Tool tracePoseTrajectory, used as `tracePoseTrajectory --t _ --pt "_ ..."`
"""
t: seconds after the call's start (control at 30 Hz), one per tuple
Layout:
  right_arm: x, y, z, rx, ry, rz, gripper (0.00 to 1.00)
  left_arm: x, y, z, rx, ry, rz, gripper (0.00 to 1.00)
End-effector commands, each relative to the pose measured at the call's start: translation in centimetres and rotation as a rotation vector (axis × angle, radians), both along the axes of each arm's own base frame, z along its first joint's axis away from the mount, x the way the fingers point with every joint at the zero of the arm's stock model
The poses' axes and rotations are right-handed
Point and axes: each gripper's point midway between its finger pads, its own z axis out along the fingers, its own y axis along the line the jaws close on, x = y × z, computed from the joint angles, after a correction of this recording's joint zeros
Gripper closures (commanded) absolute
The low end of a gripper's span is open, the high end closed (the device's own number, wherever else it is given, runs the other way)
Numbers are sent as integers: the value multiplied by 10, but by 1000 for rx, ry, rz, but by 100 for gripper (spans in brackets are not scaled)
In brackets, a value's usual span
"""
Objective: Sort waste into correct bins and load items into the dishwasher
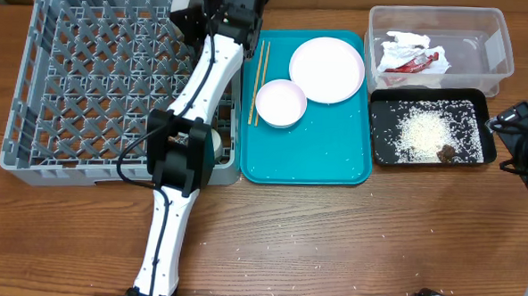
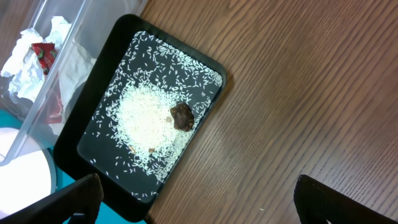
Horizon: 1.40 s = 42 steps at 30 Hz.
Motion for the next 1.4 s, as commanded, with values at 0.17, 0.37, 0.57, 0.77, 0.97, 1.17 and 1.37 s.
tracePoseTrajectory --t 0.17,0.37,0.57,0.77,0.97,1.17,1.37 --pt "1 -5 4 -18 -7 -15 0 -1 -4 -26 84 128 -7 96" --pt "1 -5 4 -18 -7 -15 0 -7 -19 -34 106 229 -56 66" --pt "1 -5 4 -18 -7 -15 0 -5 -60 -53 46 327 -201 45" --pt "1 -5 4 -18 -7 -15 0 -6 -88 -60 -18 359 -296 44" --pt "1 -5 4 -18 -7 -15 0 -8 -138 -12 -405 329 -599 28" --pt "1 -5 4 -18 -7 -15 0 -49 -224 71 -862 273 -1008 27" --pt "1 -5 4 -18 -7 -15 0 -88 -232 10 -977 514 -899 28"
